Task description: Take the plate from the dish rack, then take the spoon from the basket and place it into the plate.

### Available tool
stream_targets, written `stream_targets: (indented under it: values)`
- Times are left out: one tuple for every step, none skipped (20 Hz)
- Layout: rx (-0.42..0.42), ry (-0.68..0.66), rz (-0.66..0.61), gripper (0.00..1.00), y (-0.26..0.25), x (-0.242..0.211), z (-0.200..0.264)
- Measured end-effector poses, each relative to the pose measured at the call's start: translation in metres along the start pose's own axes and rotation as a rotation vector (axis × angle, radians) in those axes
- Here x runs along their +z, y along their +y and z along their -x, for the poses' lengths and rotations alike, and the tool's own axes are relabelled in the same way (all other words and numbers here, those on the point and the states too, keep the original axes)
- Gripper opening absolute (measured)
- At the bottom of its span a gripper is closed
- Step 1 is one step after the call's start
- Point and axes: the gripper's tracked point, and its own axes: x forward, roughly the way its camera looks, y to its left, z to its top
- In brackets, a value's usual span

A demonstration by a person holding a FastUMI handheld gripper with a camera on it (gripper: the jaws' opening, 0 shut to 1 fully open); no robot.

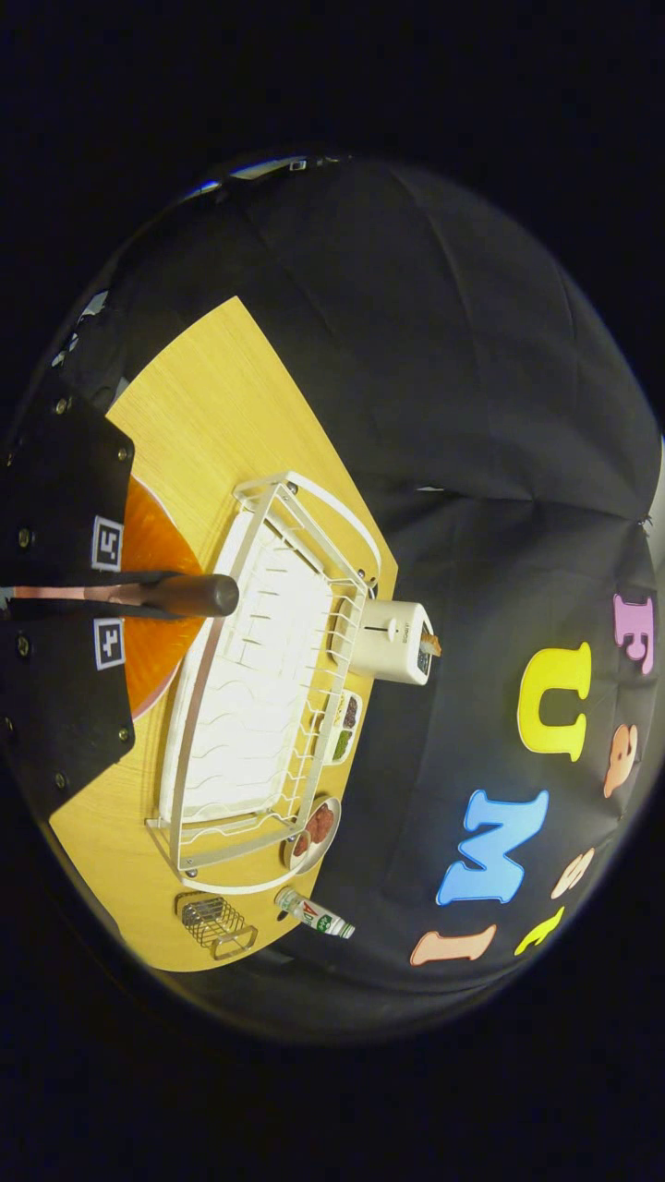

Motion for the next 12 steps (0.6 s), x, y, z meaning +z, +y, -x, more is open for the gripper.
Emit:
stream_targets:
  values:
    - [0.000, -0.010, -0.002, 0.08, 0.000, 0.002, 0.002]
    - [-0.008, -0.016, 0.000, 0.11, -0.003, 0.003, 0.003]
    - [-0.020, -0.015, 0.002, 0.11, -0.006, 0.003, 0.004]
    - [-0.032, -0.018, 0.006, 0.12, -0.008, 0.003, 0.006]
    - [-0.042, -0.019, 0.011, 0.17, -0.011, 0.004, 0.006]
    - [-0.051, -0.011, 0.015, 0.33, -0.013, 0.002, 0.009]
    - [-0.048, -0.014, 0.010, 0.35, -0.013, 0.003, 0.009]
    - [-0.046, -0.020, 0.001, 0.35, -0.014, 0.006, 0.010]
    - [-0.054, -0.023, -0.002, 0.35, -0.017, 0.007, 0.012]
    - [-0.058, -0.025, -0.008, 0.35, -0.019, 0.008, 0.015]
    - [-0.061, -0.028, -0.017, 0.35, -0.021, 0.009, 0.016]
    - [-0.060, -0.032, -0.025, 0.35, -0.020, 0.011, 0.017]
